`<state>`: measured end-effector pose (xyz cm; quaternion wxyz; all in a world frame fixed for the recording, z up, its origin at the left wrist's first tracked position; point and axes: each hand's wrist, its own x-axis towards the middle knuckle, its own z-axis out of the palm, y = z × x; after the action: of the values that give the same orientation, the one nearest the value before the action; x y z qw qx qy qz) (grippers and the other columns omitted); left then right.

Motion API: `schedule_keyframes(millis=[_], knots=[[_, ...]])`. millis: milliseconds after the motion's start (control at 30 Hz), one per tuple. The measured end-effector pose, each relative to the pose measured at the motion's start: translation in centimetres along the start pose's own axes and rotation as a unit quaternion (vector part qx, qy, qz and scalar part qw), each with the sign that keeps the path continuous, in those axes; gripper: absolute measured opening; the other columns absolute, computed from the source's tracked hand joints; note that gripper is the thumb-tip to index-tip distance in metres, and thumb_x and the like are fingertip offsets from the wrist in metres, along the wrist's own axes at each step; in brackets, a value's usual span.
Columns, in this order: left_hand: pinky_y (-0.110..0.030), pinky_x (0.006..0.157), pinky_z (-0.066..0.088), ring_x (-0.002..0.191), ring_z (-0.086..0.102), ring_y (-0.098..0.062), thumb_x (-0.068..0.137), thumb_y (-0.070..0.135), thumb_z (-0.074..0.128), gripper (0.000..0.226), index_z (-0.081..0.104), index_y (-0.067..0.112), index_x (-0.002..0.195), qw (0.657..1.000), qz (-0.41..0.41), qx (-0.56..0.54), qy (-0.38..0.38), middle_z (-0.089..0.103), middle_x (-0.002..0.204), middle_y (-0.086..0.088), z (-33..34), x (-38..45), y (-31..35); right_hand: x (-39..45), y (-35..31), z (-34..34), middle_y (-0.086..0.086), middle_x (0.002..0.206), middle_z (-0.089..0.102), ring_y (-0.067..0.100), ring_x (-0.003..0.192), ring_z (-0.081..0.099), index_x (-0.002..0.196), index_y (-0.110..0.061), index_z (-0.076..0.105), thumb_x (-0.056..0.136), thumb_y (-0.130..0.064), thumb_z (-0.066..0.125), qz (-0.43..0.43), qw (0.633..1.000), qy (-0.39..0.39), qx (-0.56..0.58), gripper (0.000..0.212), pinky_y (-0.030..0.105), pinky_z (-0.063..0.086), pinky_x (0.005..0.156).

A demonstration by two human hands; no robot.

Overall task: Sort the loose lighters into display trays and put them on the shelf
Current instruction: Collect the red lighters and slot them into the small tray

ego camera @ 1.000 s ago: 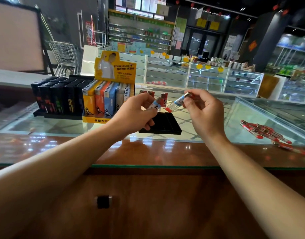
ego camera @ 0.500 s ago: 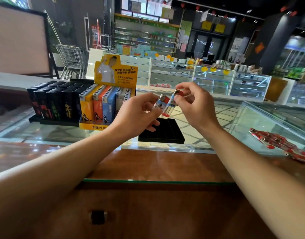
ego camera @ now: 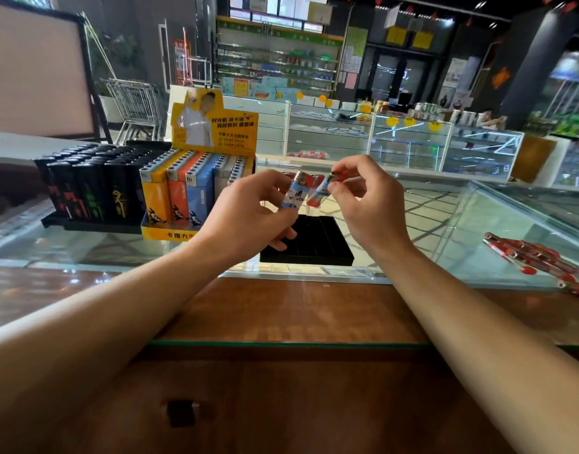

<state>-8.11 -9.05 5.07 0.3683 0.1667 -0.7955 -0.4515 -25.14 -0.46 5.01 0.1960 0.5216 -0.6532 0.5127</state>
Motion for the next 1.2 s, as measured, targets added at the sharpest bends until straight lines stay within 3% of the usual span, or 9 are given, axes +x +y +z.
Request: schedule_keyframes(millis=[300,500,700,833,1000,1200], knots=[[-0.031,0.056,0.061,0.067,0.073,-0.015,0.089,0.003,0.067,0.028,0.062,0.015,0.114,0.999,0.005,0.036,-0.002,0.068,0.093,-0.003,0.1,0.0,-0.3,0.0,0.6,0.3,-0.01,0.088,0.067,-0.001,0.077,0.065,0.101,-0.02,0.066,0.088,-0.01,0.068,0.025,0.998,-0.049,-0.028,0.017,0.005,0.045,0.062],[-0.03,0.055,0.06,0.066,0.073,-0.013,0.088,0.003,0.067,0.027,0.062,0.016,0.111,0.999,0.012,0.048,0.0,0.068,0.092,-0.001,0.1,0.0,-0.4,0.0,0.9,0.7,-0.001,0.094,0.071,0.015,0.08,0.068,0.108,-0.019,0.066,0.089,-0.013,0.068,0.007,0.997,-0.036,-0.071,0.02,0.034,0.058,0.07],[-0.03,0.056,0.06,0.066,0.073,-0.012,0.088,0.004,0.067,0.025,0.062,0.017,0.108,0.998,0.017,0.056,0.003,0.069,0.092,0.001,0.2,-0.1,-0.4,0.1,1.3,1.0,-0.001,0.095,0.071,0.016,0.08,0.066,0.106,-0.019,0.066,0.088,-0.014,0.069,-0.005,0.996,-0.031,-0.081,0.019,0.036,0.057,0.07],[-0.031,0.056,0.061,0.066,0.073,-0.012,0.088,0.004,0.067,0.022,0.062,0.015,0.107,0.998,0.01,0.06,0.004,0.068,0.093,0.003,0.1,-0.1,-0.3,0.1,1.6,1.0,-0.001,0.107,0.066,0.01,0.089,0.055,0.117,-0.019,0.069,0.085,-0.01,0.07,-0.024,0.994,-0.049,-0.096,0.033,0.034,0.053,0.077],[-0.031,0.055,0.06,0.065,0.072,-0.011,0.088,0.004,0.067,0.022,0.062,0.016,0.105,0.998,0.014,0.062,0.003,0.068,0.092,0.005,0.2,-0.1,-0.4,-0.1,1.9,1.2,0.001,0.114,0.062,0.019,0.1,0.056,0.13,-0.022,0.063,0.085,-0.009,0.069,-0.011,0.992,-0.082,-0.098,0.048,0.031,0.048,0.084],[-0.029,0.052,0.058,0.064,0.072,-0.012,0.086,0.004,0.068,0.022,0.062,0.017,0.103,0.997,0.015,0.071,0.001,0.068,0.092,0.003,0.2,0.1,-0.7,-0.6,1.7,0.7,-0.001,0.115,0.06,0.009,0.095,0.047,0.139,-0.026,0.053,0.084,-0.009,0.067,0.017,0.99,-0.105,-0.094,0.059,0.023,0.04,0.081]])
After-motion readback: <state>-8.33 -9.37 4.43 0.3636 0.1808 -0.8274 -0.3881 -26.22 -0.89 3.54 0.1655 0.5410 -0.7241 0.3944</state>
